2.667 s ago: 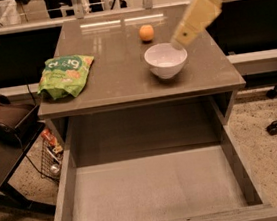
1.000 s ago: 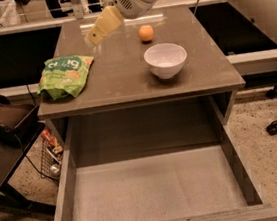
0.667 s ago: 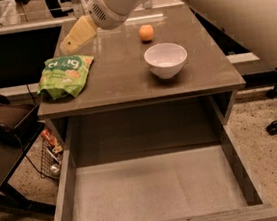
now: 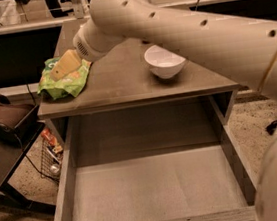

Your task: Place green rice chip bag into top drawer

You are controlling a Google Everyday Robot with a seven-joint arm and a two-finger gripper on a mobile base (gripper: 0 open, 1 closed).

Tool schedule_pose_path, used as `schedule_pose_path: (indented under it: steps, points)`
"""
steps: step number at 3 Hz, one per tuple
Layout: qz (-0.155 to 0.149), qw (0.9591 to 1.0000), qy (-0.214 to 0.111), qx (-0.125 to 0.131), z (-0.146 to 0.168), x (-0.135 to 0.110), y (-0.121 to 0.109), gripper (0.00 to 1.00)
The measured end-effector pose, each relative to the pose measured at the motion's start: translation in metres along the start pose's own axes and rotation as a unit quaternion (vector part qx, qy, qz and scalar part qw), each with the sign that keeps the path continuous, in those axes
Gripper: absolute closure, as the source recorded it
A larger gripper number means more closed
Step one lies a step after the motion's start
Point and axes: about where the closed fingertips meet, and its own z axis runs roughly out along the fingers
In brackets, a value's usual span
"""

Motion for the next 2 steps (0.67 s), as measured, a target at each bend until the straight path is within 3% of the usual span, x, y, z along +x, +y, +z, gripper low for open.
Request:
schedule_pose_path:
  steps: [2]
  points:
    - [-0.012, 0.9989, -0.046, -0.002, 0.062, -0.006, 0.010, 0.00]
